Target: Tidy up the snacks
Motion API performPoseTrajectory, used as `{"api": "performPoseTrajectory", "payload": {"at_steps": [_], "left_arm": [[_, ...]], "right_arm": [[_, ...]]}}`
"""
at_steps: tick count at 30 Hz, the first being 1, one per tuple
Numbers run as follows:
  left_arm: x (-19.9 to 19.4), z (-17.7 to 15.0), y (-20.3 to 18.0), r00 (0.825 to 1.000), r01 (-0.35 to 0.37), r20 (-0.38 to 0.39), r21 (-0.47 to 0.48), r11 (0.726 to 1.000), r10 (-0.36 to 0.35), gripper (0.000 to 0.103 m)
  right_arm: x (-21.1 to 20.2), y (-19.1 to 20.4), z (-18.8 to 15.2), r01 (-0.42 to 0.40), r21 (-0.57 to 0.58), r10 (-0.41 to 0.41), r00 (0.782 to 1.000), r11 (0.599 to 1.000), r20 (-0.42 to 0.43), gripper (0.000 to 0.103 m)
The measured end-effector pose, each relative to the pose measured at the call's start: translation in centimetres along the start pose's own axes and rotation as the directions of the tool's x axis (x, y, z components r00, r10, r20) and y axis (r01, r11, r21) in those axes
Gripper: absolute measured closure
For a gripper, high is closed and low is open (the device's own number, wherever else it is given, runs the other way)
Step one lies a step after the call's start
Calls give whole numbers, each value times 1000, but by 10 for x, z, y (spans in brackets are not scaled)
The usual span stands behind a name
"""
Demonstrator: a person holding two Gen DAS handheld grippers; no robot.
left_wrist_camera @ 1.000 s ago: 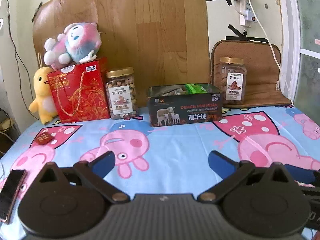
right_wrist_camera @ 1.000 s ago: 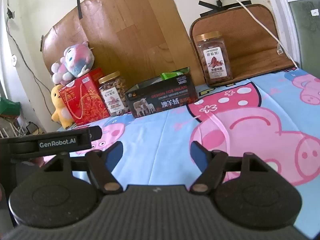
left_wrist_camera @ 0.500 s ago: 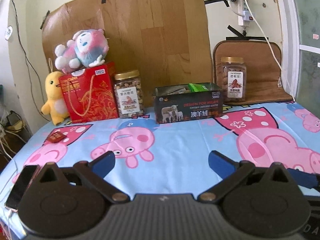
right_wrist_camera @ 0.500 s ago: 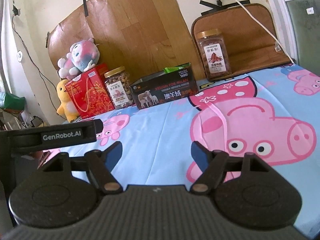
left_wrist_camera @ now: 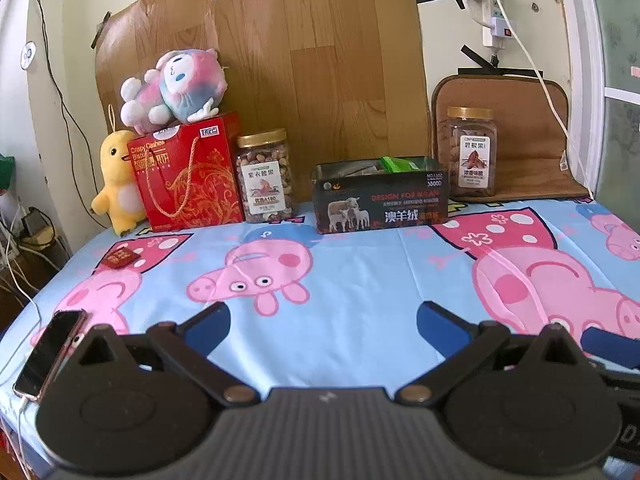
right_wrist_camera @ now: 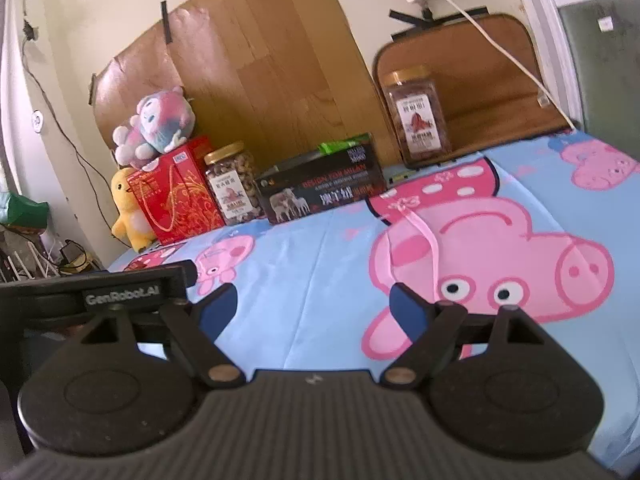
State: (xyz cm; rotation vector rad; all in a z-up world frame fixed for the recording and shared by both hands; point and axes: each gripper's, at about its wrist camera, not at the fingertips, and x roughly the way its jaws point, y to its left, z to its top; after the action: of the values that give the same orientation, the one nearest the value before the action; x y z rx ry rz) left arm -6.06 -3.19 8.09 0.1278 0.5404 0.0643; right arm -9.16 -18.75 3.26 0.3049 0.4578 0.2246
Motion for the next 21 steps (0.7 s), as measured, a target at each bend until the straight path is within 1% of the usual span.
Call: {"api": "performPoseTrajectory", "payload": {"at_steps": [21], "left_arm": [[1,-4,6,1000,-21,1,-8,1000,21,0]], "right_arm": [[5,5,-7,-8,-17,8,1000,1000,-30,16]]}}
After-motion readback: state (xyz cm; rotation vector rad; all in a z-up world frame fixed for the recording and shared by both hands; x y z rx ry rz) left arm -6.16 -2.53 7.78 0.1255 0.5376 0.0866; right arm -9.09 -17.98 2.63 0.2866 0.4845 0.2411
